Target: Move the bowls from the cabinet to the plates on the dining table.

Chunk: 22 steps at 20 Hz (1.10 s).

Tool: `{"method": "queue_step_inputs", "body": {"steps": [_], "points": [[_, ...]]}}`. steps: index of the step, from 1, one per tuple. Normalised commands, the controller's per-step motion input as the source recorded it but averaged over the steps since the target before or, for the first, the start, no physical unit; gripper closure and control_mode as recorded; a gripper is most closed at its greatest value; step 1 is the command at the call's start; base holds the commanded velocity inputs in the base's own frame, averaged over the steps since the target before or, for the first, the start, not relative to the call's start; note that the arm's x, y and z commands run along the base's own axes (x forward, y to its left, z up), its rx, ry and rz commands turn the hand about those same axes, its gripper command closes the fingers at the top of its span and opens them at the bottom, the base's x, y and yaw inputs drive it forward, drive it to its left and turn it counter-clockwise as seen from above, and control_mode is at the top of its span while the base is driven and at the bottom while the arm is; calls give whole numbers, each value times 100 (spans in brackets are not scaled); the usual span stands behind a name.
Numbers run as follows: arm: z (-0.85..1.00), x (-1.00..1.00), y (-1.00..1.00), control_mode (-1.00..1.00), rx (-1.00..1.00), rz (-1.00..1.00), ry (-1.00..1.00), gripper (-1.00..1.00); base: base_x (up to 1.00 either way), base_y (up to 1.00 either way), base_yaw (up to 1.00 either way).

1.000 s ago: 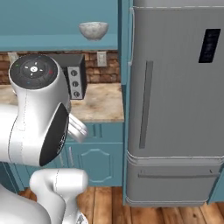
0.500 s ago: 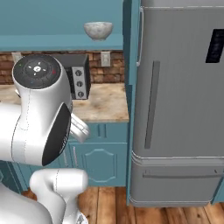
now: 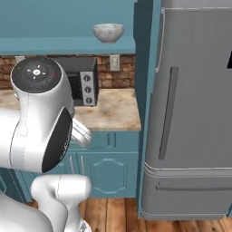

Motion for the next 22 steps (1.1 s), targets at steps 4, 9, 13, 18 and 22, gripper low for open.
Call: {"method": "queue_step_inputs", "body": {"steps": [4,9,13,18,22], "points": [[0,0,0,100,0,0,0,-100,47,38,0],[0,0,0,100,0,0,0,-100,46,36,0],[0,0,0,100,0,0,0,-100,44,33,-1],[0,0,0,100,0,0,0,-100,42,32,-1],[0,0,0,100,0,0,0,-100,44,32,-1]]}}
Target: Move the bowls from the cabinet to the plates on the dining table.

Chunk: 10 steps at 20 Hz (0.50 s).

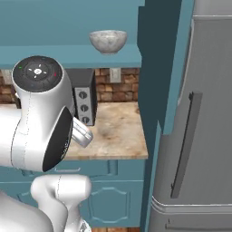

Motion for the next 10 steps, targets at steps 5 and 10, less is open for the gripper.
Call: {"method": "queue_step_inputs", "body": {"steps": [5,10], "points": [[0,0,0,100,0,0,0,-100,41,27,-1],[0,0,0,100,0,0,0,-100,32,22,-1]]}}
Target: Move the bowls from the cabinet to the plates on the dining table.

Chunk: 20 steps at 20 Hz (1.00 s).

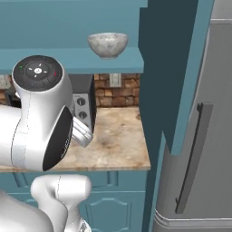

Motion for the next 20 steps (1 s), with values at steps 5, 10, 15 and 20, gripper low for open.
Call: {"method": "queue_step_inputs", "body": {"steps": [5,10,15,20], "points": [[0,0,0,100,0,0,0,-100,18,14,0],[0,1,2,-100,-1,0,0,-100,6,6,0],[0,0,0,-100,0,0,0,-100,0,0,0],[0,0,10,-100,0,-10,0,-100,0,0,0]]}}
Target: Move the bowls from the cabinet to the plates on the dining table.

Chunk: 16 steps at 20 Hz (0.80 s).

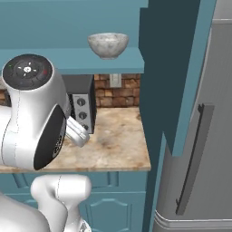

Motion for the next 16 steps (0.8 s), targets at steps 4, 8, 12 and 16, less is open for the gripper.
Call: {"method": "queue_step_inputs", "body": {"steps": [4,8,12,16], "points": [[4,0,10,-100,0,-18,0,-100,0,0,0],[14,0,15,-100,0,-18,-2,-100,0,0,0],[20,0,16,-100,4,-16,-3,-100,0,0,0],[12,0,9,-100,8,-16,-1,-100,0,0,0]]}}
